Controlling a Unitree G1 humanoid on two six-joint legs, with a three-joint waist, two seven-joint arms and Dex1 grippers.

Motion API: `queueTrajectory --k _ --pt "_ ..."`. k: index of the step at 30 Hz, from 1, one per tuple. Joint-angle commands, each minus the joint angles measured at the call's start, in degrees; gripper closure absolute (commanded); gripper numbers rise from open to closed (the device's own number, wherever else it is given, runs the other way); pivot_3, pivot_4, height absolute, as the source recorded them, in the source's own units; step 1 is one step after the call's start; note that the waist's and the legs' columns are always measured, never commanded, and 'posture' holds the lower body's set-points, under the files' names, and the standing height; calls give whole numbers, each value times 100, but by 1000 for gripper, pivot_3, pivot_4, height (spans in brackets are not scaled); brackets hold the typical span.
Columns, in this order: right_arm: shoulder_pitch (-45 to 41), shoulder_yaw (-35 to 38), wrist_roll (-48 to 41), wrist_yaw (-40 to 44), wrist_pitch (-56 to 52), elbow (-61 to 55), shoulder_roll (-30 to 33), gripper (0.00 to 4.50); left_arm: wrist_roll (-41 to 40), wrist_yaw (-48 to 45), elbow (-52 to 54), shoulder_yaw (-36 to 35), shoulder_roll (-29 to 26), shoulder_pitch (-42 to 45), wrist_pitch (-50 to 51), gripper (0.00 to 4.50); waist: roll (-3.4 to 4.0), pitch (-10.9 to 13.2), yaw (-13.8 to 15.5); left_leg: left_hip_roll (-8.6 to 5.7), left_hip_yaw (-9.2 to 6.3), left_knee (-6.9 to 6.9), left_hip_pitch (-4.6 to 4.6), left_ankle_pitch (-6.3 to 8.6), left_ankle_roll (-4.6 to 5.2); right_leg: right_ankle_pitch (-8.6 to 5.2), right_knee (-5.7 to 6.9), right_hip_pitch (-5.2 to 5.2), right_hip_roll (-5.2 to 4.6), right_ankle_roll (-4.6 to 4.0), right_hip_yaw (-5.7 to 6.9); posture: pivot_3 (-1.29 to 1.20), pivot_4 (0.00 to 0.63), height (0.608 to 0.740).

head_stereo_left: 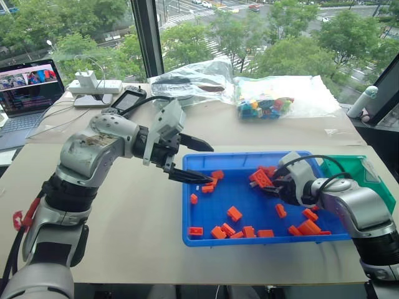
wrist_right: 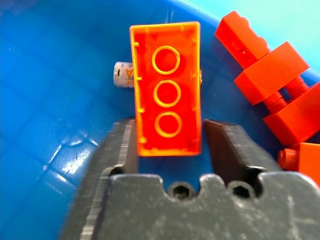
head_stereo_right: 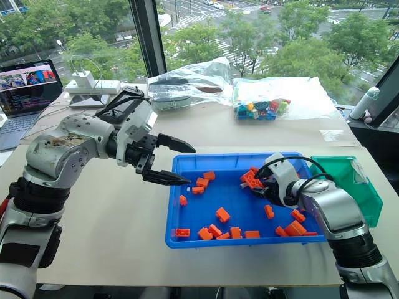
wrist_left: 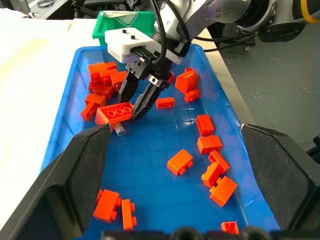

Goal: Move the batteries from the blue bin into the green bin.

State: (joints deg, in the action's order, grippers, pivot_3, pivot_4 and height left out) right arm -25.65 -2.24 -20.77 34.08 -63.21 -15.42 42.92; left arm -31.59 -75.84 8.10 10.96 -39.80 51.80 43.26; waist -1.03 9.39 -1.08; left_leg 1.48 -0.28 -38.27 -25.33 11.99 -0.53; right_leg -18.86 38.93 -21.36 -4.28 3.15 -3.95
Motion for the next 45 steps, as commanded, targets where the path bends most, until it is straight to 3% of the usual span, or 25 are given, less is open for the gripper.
queueTrajectory --k 1,5,8,13,17,19,20,26,28,32,34,40,45 --pt "-407 328 -71 -26 31 -465 123 3125 17 -38 11 -59 13 164 -140 0 0 0 5 0 0 0 0 0 0 0 0 0 0 0 0 0 150 732" --pt "-846 331 -461 54 -474 -1016 34 3125 39 -78 -23 -42 -5 196 -171 0 1 1 0 1 0 0 0 0 0 0 2 -3 -1 0 0 0 150 732" --pt "-844 -344 -584 243 -527 -1474 34 3125 62 -81 -47 -35 4 217 -200 0 0 0 7 7 -7 2 0 0 0 0 4 -1 6 0 4 0 150 732" --pt "-824 -935 -571 36 -592 -1638 -484 3125 90 -70 -54 -47 28 231 -218 0 0 1 4 4 -8 1 -1 0 0 0 4 -2 3 0 3 0 150 732" --pt "-814 -968 -650 -16 -652 -1634 -627 3125 80 -146 25 -60 -65 171 -186 0 0 1 6 1 -20 1 -1 0 0 0 4 -3 1 0 4 0 150 732" --pt "-826 -928 -681 13 -683 -1629 -594 2120 73 -162 37 -58 -92 156 -168 0 0 1 5 1 -32 2 -1 0 0 0 5 -3 0 0 4 0 150 732" --pt "-832 -912 -691 30 -686 -1631 -570 1970 76 -162 29 -58 -100 155 -165 0 0 1 6 1 -38 1 -1 0 0 0 5 -3 1 0 4 0 150 732" --pt "-956 -218 -1020 113 -808 -1549 -558 64 165 -209 -123 -66 -168 187 -254 0 0 1 6 1 -47 2 -1 0 0 0 5 -3 1 0 4 0 150 732" --pt "-1018 22 -1027 146 -805 -1381 -393 64 168 -212 -136 -66 -172 189 -267 0 0 1 5 1 -49 2 -1 0 0 0 5 -3 2 0 4 0 150 732" --pt "-764 -181 -392 130 -335 -761 504 64 190 -221 -149 -61 -145 199 -269 0 -1 1 38 -3 -46 2 0 0 0 0 5 -1 -1 0 7 0 150 732" --pt "-607 -195 -293 51 -247 -513 530 64 219 -243 -172 -27 -142 207 -289 0 -2 1 38 -12 -26 2 -1 0 0 0 1 1 -10 0 13 0 150 732" --pt "-467 327 -430 -534 -716 -259 -414 64 261 -251 -206 1 -132 245 -286 0 -1 2 -81 0 -15 5 0 0 0 -1 6 -5 4 -1 4 0 150 732" --pt "-291 367 -330 -887 -876 -330 -814 64 322 -232 -189 54 -136 240 -279 0 -1 2 -87 0 -26 7 0 -1 0 -1 11 -6 3 -1 5 0 150 732"
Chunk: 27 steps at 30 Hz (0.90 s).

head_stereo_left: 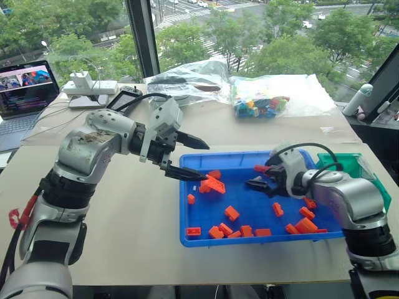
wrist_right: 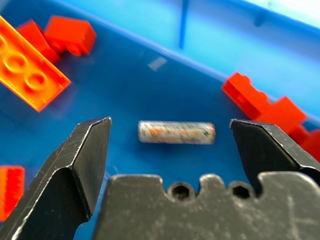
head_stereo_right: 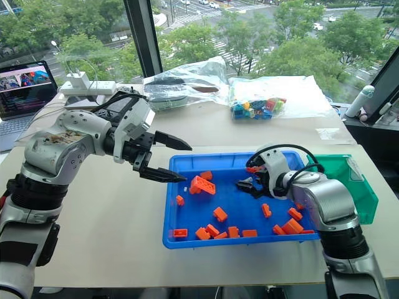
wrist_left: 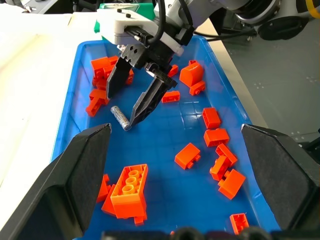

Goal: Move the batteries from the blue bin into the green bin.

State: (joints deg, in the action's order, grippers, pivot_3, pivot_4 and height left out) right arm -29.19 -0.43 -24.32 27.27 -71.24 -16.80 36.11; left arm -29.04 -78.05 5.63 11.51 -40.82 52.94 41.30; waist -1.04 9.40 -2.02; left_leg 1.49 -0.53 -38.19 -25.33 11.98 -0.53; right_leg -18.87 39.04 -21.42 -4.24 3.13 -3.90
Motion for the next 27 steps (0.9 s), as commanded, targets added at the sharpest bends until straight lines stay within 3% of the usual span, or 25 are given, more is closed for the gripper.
queueTrajectory --k 1,13,14,18,27 --pt "81 189 29 -242 -72 -194 -174 64 75 -9 65 8 -35 127 -81 0 0 0 15 -2 -1 0 0 0 0 0 0 1 -2 0 0 0 150 732" --pt "135 -45 325 -270 429 182 -225 64 138 -17 73 44 -35 154 -62 0 0 0 8 -4 6 0 0 0 0 0 -2 0 -2 0 1 0 150 732" --pt "161 -39 300 -259 435 187 -276 575 144 -17 74 44 -36 150 -66 0 0 0 7 -4 7 0 0 0 0 0 -2 0 -2 0 1 0 150 732" --pt "257 -105 314 -252 457 150 -330 1835 150 -24 89 50 -46 121 -63 0 0 0 4 -3 6 0 0 0 0 0 -1 0 -1 0 1 0 150 732" --pt "83 298 2 -60 210 -421 -68 1955 162 -60 52 28 -35 112 -61 0 0 0 2 -4 3 1 0 0 0 0 -1 0 -2 0 1 0 150 732"
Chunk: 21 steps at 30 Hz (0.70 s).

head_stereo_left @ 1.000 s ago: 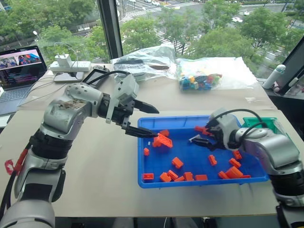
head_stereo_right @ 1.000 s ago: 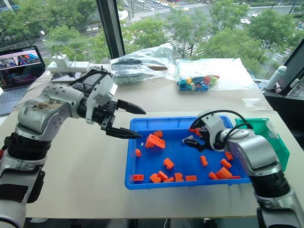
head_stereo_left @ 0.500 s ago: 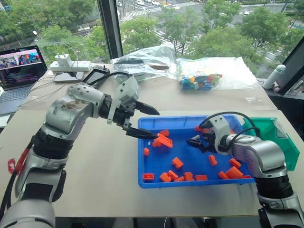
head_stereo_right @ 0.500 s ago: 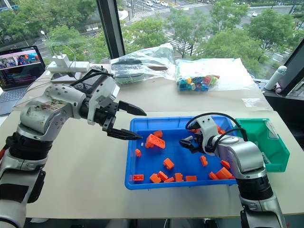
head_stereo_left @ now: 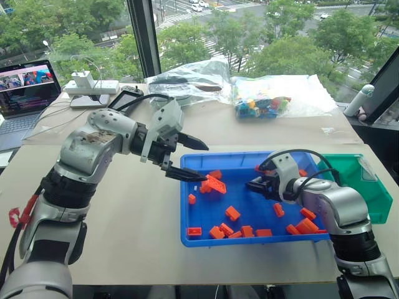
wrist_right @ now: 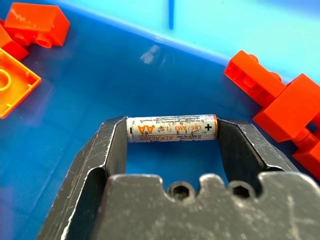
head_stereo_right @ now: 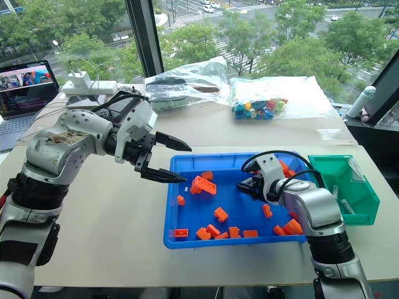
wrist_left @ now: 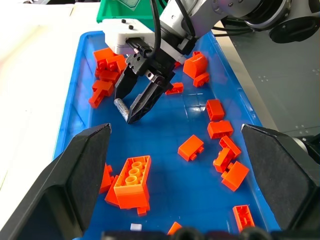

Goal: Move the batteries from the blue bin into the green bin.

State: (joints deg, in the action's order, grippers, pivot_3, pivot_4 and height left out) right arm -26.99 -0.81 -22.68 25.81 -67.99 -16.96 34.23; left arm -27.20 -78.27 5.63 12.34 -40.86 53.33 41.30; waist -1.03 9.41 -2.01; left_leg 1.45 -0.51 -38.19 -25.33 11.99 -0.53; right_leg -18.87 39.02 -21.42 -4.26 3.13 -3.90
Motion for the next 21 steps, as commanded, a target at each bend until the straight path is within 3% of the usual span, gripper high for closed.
queueTrajectory --k 1,4,8,15,21 --pt "-178 646 -394 242 -320 -655 298 1955 -25 -44 47 -60 -32 65 -67 0 0 0 0 0 0 0 0 0 0 0 0 0 0 0 0 0 150 732" --pt "-342 1562 -888 603 -773 -1023 873 1955 -31 -44 24 -65 -12 60 -71 0 5 4 44 -6 -5 1 -1 0 0 0 -1 -1 -7 0 -1 0 150 732" --pt "-299 2706 -716 534 -808 -370 1635 1955 -13 21 -75 -72 123 53 -160 0 4 4 138 -11 -2 1 -1 0 0 0 -8 6 -11 0 2 0 150 732" --pt "715 3282 -423 667 -653 110 2508 1955 -145 20 -259 -235 300 -117 -234 0 3 3 107 -11 15 1 0 1 2 0 -13 11 -13 0 -2 0 150 732" --pt "1366 3357 -244 596 -408 378 2421 1955 -71 95 -322 -237 323 -237 -352 0 3 2 69 -6 18 4 5 1 2 0 -14 9 -7 0 -6 0 150 732"
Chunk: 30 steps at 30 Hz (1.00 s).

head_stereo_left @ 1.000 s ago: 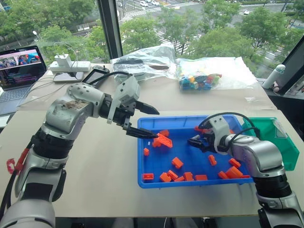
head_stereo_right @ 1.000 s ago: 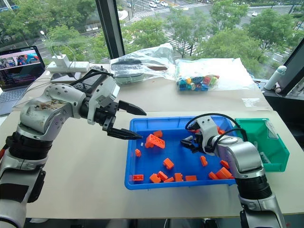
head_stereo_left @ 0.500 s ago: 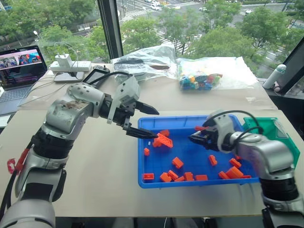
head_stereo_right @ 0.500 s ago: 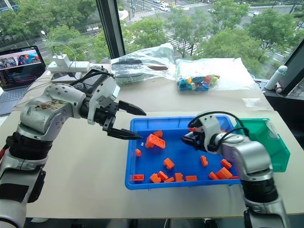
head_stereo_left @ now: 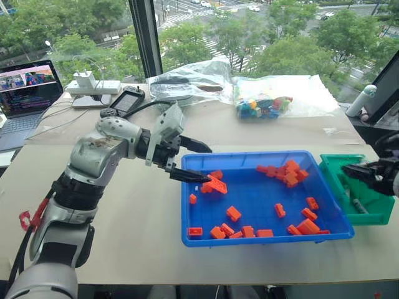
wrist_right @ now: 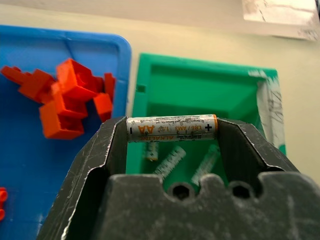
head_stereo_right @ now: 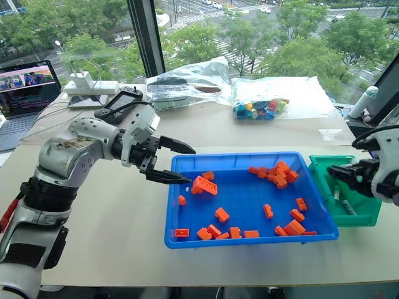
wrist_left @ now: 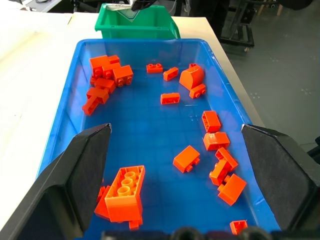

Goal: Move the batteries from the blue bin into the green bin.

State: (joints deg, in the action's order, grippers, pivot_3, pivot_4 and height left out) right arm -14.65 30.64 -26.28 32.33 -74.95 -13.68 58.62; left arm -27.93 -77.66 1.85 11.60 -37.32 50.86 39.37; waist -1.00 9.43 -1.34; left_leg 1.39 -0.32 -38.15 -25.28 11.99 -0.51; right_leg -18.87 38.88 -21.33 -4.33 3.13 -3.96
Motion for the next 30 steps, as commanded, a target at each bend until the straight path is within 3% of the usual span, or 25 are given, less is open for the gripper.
queueTrajectory --k 1,3,4,9,15,18,21,24,27,30 --pt "195 203 206 -121 375 129 -35 1955 6 46 60 -164 -39 2 -164 0 0 0 10 0 0 0 0 0 0 0 0 0 0 0 0 0 150 732" --pt "194 223 199 -150 438 176 -102 1955 -8 59 70 -172 -56 -3 -154 0 0 0 28 -3 1 0 0 0 0 0 0 0 -3 0 0 0 150 732" --pt "170 235 168 -144 446 176 -130 1455 -10 65 76 -175 -67 -8 -154 0 0 0 31 -4 2 0 -1 0 0 0 0 0 -4 0 0 0 150 732" --pt "-14 213 253 -208 718 303 -24 26 45 172 56 -189 -83 -31 -183 0 0 0 27 -3 2 0 0 0 0 0 -1 0 -3 0 0 0 150 732" --pt "-87 167 199 94 866 133 373 26 167 537 -49 -339 -11 -121 -337 0 0 0 45 -3 2 0 -1 0 0 0 -1 0 -5 0 0 0 150 732" --pt "-29 257 85 373 1344 -63 278 26 242 779 -136 -460 55 -200 -518 0 0 0 43 -3 1 -1 0 0 0 0 -2 2 -4 0 1 0 150 732" --pt "513 316 212 682 2313 -554 17 26 154 1162 -198 -770 214 -342 -585 0 0 0 49 -1 -1 -1 -1 0 0 0 -4 2 -2 0 2 0 150 732" --pt "864 588 23 737 2614 -981 -433 26 216 1520 -159 -998 265 -541 -674 0 -1 1 50 -1 -3 -1 -2 0 0 0 0 3 -3 1 2 0 150 732" --pt "1554 820 -261 1497 2808 -1364 -437 26 131 1727 -71 -1233 231 -829 -631 0 0 0 57 -5 -3 -1 -2 0 0 0 2 3 -7 1 2 0 150 732" --pt "1957 1083 -444 1677 2910 -1581 -607 26 186 1944 -26 -1415 214 -1209 -745 0 0 0 59 -4 -6 -1 -1 0 0 0 1 5 -7 1 3 0 150 732"
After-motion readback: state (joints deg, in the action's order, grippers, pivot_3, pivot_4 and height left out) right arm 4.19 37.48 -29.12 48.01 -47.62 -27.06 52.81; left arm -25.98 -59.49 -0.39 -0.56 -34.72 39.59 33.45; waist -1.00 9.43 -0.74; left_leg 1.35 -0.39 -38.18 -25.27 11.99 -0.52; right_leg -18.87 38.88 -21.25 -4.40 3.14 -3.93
